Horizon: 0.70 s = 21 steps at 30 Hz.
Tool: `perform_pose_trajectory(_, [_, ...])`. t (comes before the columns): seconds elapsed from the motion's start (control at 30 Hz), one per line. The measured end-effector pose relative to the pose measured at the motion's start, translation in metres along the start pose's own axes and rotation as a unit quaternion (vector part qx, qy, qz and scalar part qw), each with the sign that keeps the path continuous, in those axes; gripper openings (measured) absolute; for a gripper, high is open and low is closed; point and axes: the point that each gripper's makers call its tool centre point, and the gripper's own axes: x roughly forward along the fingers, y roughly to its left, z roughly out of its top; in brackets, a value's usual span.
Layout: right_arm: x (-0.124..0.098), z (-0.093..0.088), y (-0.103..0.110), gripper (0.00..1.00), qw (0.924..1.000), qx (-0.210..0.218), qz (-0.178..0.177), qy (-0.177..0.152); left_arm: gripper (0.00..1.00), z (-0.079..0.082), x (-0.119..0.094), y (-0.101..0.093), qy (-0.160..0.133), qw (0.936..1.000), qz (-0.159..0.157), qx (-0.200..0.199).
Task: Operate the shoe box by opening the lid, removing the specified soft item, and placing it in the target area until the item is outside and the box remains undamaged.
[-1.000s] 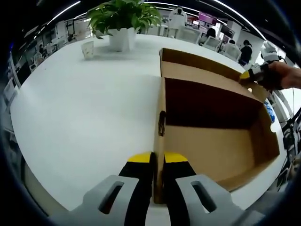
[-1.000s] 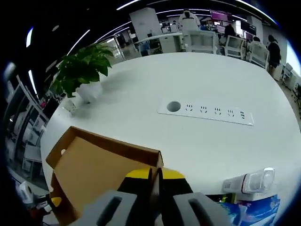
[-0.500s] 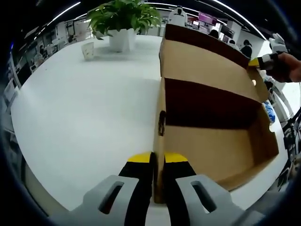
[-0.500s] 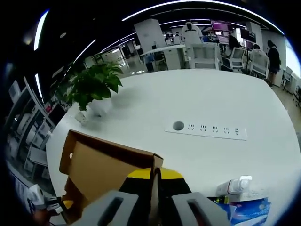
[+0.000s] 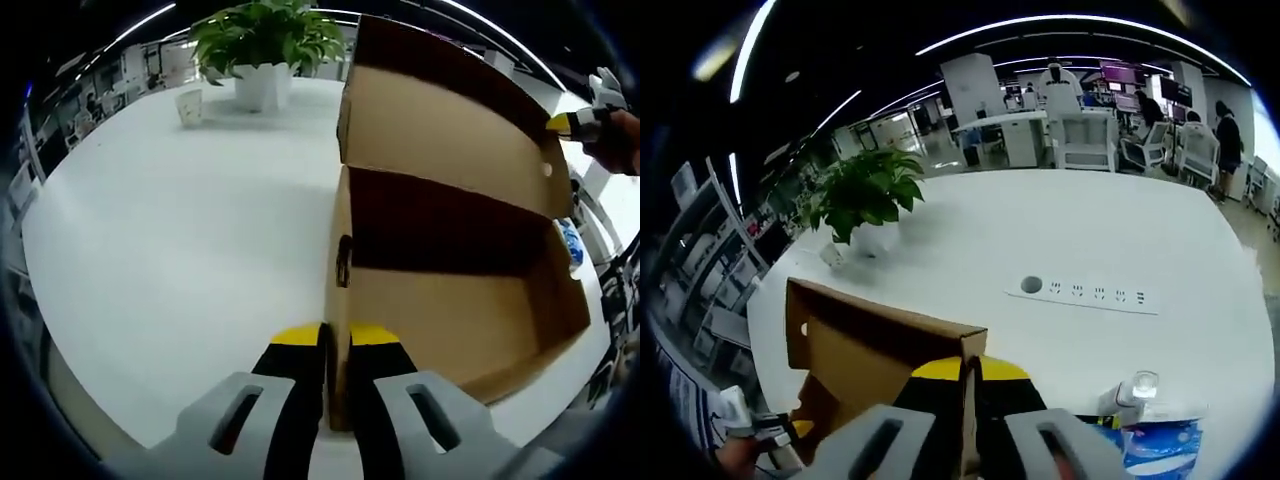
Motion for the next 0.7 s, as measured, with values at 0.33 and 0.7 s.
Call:
perform_pose_trajectory(0.33, [-0.017,0.001,0.013,0.00,0.9997,-0.023,0.003,-0.012,0.06,0.000,0.000,0.000,0.000,0.9997,-0.005,-0.026])
perform_pose_trajectory(0.7, [-0.038,-0.004,0.024,0.00,0.9992,-0.033,0.004,-0.024,0.06,-0.001,0.000,-0.001,-0.001,0.9995,-0.006,-0.032])
